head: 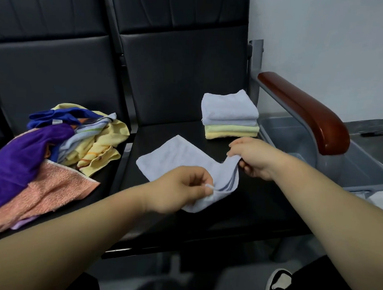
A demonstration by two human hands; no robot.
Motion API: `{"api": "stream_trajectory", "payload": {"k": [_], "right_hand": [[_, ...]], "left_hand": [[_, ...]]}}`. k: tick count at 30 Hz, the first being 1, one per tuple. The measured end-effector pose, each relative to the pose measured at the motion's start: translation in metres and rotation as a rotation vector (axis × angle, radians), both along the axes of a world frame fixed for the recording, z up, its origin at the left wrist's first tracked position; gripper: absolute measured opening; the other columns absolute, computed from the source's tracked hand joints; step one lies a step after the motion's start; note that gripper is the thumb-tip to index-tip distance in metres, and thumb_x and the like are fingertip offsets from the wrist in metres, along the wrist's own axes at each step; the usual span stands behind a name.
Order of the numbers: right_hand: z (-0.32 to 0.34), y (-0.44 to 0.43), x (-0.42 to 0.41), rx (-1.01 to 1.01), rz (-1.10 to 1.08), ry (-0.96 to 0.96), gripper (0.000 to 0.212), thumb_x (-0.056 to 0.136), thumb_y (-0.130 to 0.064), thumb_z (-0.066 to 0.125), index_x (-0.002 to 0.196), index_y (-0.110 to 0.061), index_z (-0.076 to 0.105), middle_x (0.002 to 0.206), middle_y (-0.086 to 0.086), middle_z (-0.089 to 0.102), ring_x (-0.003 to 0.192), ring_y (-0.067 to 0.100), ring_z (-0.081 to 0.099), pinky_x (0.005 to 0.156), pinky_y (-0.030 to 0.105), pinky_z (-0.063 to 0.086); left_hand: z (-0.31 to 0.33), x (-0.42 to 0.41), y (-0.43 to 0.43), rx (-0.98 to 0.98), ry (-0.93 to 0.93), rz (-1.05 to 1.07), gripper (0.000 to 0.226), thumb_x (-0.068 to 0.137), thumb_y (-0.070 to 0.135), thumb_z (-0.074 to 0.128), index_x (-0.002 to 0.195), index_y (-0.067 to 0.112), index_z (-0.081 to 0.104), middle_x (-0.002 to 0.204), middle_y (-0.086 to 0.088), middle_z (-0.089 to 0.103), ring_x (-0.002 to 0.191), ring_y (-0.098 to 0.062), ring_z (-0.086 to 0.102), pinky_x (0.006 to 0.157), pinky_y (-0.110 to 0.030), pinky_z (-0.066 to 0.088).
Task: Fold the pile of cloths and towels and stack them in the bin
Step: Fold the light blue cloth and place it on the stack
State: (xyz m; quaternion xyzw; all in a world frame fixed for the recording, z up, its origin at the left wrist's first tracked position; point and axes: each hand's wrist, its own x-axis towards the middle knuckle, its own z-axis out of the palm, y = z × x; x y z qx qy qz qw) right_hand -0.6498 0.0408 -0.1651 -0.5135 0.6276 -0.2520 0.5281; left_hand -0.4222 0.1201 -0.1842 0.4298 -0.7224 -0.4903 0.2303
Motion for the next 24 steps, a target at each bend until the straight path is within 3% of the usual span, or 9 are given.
{"api": "stream_trajectory", "payload": {"k": [3,7,9,12,19,24], "right_hand": [[0.010,-0.002,0.008,0.005,-0.021,-0.125,0.011,0.101,-0.021,0.062,0.106,-0.029,0.069,0.060,-0.006,0.056,0.048,0.003,0.047,0.045,0.017,0.038],[0.016,-0.013,0.029,0.069,-0.021,-0.251,0.019,0.102,-0.025,0.063,0.084,-0.020,0.068,0.069,-0.006,0.059,0.053,0.002,0.053,0.048,0.013,0.041],[0.014,-0.022,0.041,0.106,-0.046,-0.322,0.020,0.100,-0.023,0.065,0.080,-0.018,0.067,0.068,-0.006,0.060,0.055,0.003,0.055,0.048,0.013,0.042],[0.009,-0.040,0.064,0.162,-0.074,-0.405,0.015,0.096,-0.023,0.070,0.083,-0.016,0.072,0.069,-0.004,0.066,0.060,0.004,0.062,0.050,0.015,0.045],[-0.016,-0.082,0.116,0.193,-0.134,-0.390,0.008,0.094,-0.013,0.070,0.089,-0.017,0.070,0.087,-0.001,0.074,0.068,0.006,0.073,0.050,0.014,0.042],[-0.042,-0.104,0.136,0.165,-0.178,-0.279,0.016,0.091,-0.002,0.068,0.102,-0.011,0.073,0.091,0.004,0.077,0.072,0.010,0.078,0.048,0.015,0.043]], "left_hand": [[0.018,0.015,0.002,0.046,0.169,0.062,0.009,0.087,0.018,0.066,0.094,0.014,0.061,0.081,-0.003,0.057,0.073,-0.012,0.053,0.067,-0.024,0.048],[0.024,0.046,-0.006,0.055,0.289,0.174,0.010,0.090,0.012,0.064,0.097,0.018,0.060,0.087,-0.013,0.054,0.078,-0.023,0.051,0.074,-0.037,0.050],[0.022,0.061,-0.016,0.027,0.306,0.280,0.012,0.095,0.005,0.063,0.098,0.016,0.059,0.082,-0.012,0.055,0.073,-0.020,0.053,0.070,-0.035,0.050],[0.014,0.084,-0.032,-0.010,0.265,0.463,0.016,0.100,-0.001,0.057,0.098,0.015,0.058,0.079,-0.008,0.059,0.070,-0.018,0.056,0.064,-0.031,0.049],[-0.021,0.123,-0.072,0.006,0.120,0.673,0.022,0.098,0.000,0.054,0.097,0.020,0.063,0.087,-0.021,0.066,0.077,-0.028,0.061,0.071,-0.042,0.053],[-0.043,0.133,-0.096,-0.055,-0.124,0.742,0.030,0.095,0.001,0.049,0.085,0.022,0.067,0.062,0.009,0.063,0.056,-0.012,0.054,0.056,-0.030,0.047]]}}
